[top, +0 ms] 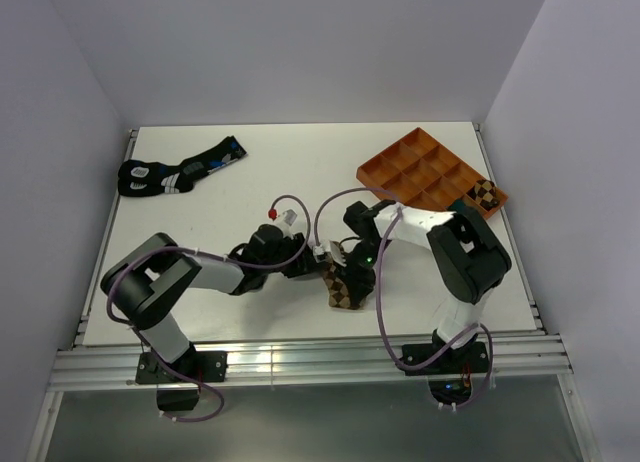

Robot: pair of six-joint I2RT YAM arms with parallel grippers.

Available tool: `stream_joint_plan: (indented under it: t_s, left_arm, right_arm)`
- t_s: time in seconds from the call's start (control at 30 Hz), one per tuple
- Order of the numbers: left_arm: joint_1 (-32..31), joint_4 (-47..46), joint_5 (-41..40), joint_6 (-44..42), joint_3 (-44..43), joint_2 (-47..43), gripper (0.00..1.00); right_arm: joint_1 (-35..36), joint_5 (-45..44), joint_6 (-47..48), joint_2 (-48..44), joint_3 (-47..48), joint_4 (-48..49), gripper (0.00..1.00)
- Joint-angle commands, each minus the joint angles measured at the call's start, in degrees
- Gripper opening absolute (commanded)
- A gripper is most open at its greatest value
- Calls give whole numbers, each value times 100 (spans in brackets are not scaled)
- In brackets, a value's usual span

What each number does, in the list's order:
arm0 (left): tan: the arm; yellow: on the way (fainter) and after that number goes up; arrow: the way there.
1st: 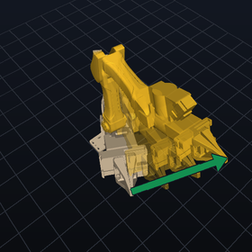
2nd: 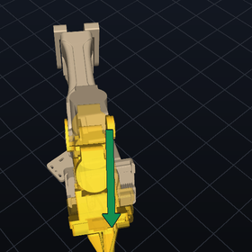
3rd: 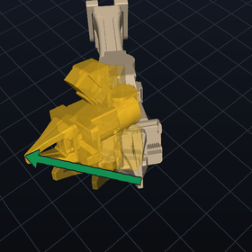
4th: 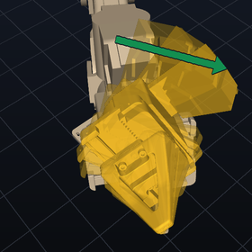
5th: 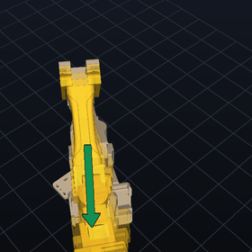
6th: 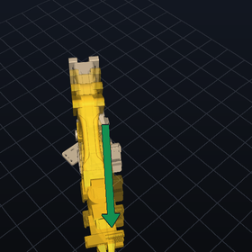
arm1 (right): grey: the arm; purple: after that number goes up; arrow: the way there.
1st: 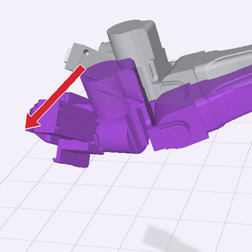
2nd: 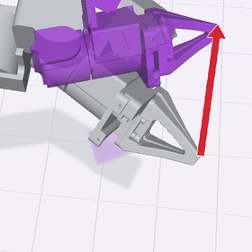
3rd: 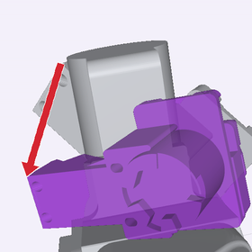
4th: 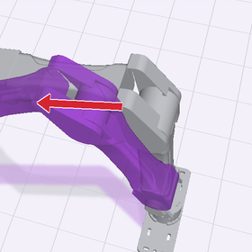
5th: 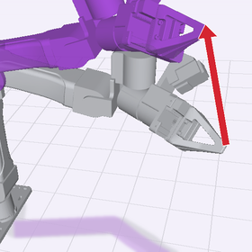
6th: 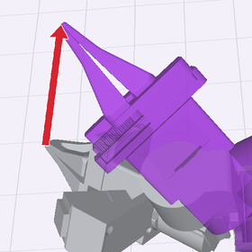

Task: Roll the socks
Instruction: Roll the sock at the center of the board.

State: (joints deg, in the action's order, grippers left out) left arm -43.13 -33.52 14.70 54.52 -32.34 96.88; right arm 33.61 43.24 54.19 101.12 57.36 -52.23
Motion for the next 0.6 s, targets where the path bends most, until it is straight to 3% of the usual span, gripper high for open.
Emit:
stream_joint_plan:
  t_s: [0.0,0.3,0.43,0.57]
  left_arm:
    - [24,-480,-99,-266,183,-468,42]
    - [-273,-1139,-467,-899,1378,-1610,39]
    - [-984,-1332,-591,-1504,1441,-1822,39]
    - [-1250,-1175,-354,-1901,1116,-1620,41]
  right_arm:
    - [-47,-492,153,408,-24,-428,18]
    - [-179,-246,223,978,520,-928,18]
    - [-249,-71,302,1347,907,-1315,19]
    - [-267,-53,224,1559,1189,-1439,19]
